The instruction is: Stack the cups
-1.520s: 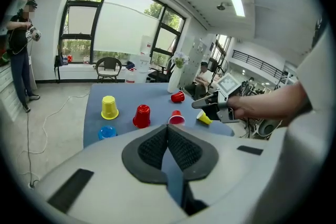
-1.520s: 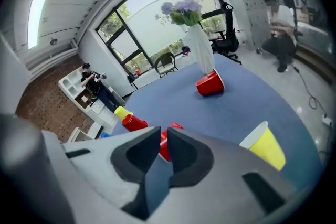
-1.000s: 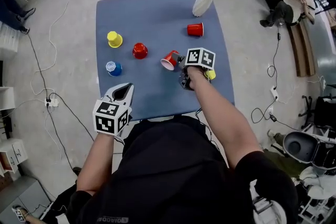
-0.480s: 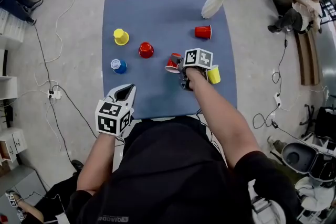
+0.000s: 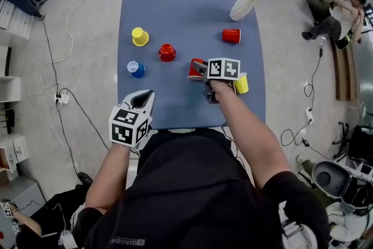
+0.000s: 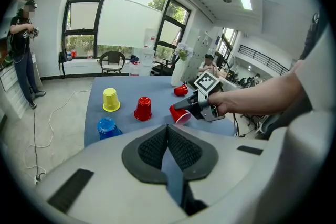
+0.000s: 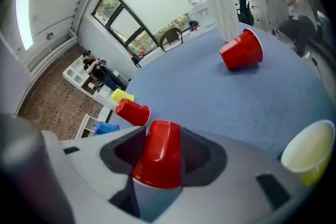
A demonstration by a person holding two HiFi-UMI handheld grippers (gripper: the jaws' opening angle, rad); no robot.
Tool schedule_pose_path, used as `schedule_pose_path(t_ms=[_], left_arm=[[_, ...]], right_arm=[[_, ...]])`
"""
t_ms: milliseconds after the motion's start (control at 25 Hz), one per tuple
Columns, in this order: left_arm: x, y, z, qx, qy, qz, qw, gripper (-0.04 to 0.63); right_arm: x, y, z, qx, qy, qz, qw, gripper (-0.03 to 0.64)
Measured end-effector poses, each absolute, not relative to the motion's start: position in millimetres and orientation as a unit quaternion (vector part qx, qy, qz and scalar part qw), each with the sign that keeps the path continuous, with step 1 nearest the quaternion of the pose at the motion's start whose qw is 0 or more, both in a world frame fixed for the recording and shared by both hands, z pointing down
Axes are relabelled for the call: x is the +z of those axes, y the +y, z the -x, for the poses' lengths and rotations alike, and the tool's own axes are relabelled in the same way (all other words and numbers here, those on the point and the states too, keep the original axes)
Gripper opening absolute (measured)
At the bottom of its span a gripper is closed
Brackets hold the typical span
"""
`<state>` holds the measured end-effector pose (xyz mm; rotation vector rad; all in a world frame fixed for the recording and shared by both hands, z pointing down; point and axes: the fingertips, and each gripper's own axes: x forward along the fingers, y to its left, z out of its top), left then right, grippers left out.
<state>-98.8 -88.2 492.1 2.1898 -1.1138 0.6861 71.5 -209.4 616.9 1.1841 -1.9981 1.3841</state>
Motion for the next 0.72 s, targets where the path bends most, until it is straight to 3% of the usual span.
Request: schedule_pose_path(t_ms=[280,720], left_arm=[[492.5,-88.4,103.1,0.251,-0.421,-0.823,0.288,0.005],[506.1,-65.4,146.4,0.249,-0.449,-0.801,0.306,0.005]], right_arm=[[595.5,-191.6,-51.0,0.412,-0.787,-0.391,0.242,0.209],[577.6,-171.8,40.1,0.279,-0.869,-0.323,0.251,0.207]])
